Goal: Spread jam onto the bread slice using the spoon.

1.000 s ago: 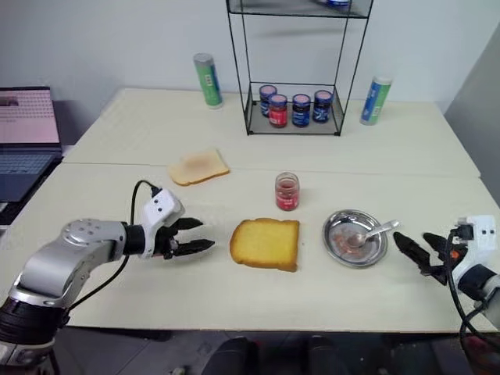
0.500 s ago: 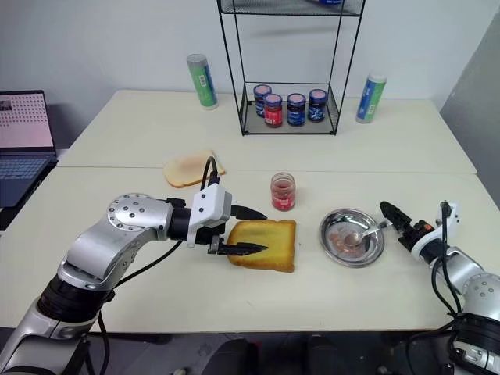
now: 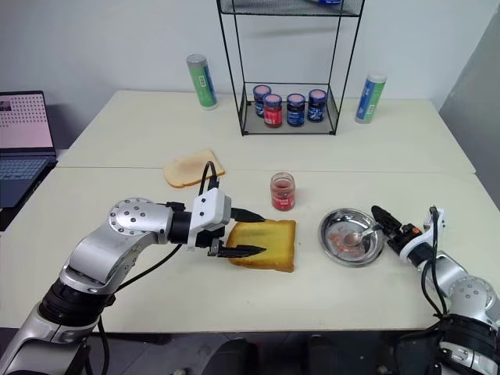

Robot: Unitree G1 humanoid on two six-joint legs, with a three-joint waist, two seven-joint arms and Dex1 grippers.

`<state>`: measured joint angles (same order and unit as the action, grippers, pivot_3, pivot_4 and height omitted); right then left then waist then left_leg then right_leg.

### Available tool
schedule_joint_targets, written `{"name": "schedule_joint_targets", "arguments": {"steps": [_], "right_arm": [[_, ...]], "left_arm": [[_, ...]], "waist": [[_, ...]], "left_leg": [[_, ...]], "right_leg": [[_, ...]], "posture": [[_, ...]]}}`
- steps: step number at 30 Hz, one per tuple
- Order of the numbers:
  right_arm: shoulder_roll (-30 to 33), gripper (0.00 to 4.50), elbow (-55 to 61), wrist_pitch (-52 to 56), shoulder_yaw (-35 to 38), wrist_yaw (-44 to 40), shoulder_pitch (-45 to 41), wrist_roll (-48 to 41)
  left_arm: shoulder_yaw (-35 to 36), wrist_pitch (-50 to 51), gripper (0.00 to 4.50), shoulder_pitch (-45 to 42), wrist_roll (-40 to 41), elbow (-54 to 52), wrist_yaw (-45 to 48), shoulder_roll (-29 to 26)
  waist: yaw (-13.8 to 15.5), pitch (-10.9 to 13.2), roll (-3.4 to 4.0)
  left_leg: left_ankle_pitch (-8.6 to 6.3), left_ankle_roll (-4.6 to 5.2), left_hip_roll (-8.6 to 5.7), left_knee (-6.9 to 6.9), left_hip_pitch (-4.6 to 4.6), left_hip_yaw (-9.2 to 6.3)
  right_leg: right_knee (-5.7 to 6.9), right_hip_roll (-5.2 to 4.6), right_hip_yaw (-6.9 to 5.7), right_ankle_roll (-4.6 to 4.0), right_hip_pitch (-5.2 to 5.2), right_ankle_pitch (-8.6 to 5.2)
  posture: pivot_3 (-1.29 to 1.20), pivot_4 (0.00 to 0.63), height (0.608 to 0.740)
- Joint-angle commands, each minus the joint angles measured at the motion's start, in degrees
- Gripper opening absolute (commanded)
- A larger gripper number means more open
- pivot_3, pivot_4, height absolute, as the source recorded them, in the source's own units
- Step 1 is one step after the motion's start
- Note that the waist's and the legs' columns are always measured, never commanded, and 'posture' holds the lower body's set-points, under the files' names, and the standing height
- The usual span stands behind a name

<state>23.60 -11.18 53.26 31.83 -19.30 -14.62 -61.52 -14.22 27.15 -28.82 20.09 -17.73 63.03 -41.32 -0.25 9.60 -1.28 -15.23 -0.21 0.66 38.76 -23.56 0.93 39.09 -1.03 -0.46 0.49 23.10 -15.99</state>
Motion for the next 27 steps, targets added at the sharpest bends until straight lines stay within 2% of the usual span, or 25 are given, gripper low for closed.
{"name": "schedule_joint_targets", "arguments": {"steps": [1, 7, 11, 18, 27], "right_arm": [[-0.2, 2.46, 1.9, 0.2, 1.4, -0.2, 0.1, -1.5], [-0.5, 1.10, 3.4, 0.2, 2.3, 0.6, 1.1, -2.4], [0.0, 0.01, 5.0, 0.5, 2.9, 1.7, 0.8, -3.7], [0.9, 0.01, 7.2, 0.1, 2.8, 3.8, -0.4, -3.8], [0.2, 0.01, 6.6, -1.4, 0.4, 2.4, 0.1, -1.0]], "left_arm": [[2.2, -0.2, 3.18, -0.6, 0.3, -0.9, -0.6, 0.0], [2.7, 0.7, 3.18, -0.6, 0.6, -1.1, -1.3, 0.3], [3.1, 0.9, 3.18, -0.4, 0.8, -0.8, -1.7, 0.4], [3.9, 2.3, 3.18, -0.4, 1.4, -1.6, -3.0, 0.8], [4.1, 3.1, 3.18, -0.5, 1.1, -2.3, -4.0, 1.2]], "waist": [[0.0, 0.0, 0.00], [0.1, 0.0, 0.00], [0.1, 0.0, 0.00], [0.1, 0.0, 0.00], [0.1, 0.0, 0.00]], "left_leg": [[0.00, 0.00, 0.00, 0.00, 0.00, 0.00], [0.00, 0.00, -0.01, 0.00, 0.00, 0.00], [0.00, 0.00, -0.01, 0.00, 0.00, 0.00], [0.00, 0.00, -0.02, 0.00, -0.01, 0.00], [0.00, 0.00, -0.02, 0.00, -0.01, 0.00]], "right_leg": [[0.00, -0.01, 0.00, 0.00, 0.00, 0.00], [-0.01, -0.01, 0.00, 0.00, 0.00, 0.00], [-0.01, -0.01, 0.00, 0.00, -0.01, 0.00], [-0.01, -0.02, 0.00, 0.00, -0.01, 0.00], [-0.02, -0.02, 0.00, 0.01, 0.00, 0.00]], "posture": [[0.00, 0.150, 0.740], [0.00, 0.150, 0.740], [0.00, 0.150, 0.740], [0.00, 0.150, 0.740], [0.00, 0.150, 0.740]]}}
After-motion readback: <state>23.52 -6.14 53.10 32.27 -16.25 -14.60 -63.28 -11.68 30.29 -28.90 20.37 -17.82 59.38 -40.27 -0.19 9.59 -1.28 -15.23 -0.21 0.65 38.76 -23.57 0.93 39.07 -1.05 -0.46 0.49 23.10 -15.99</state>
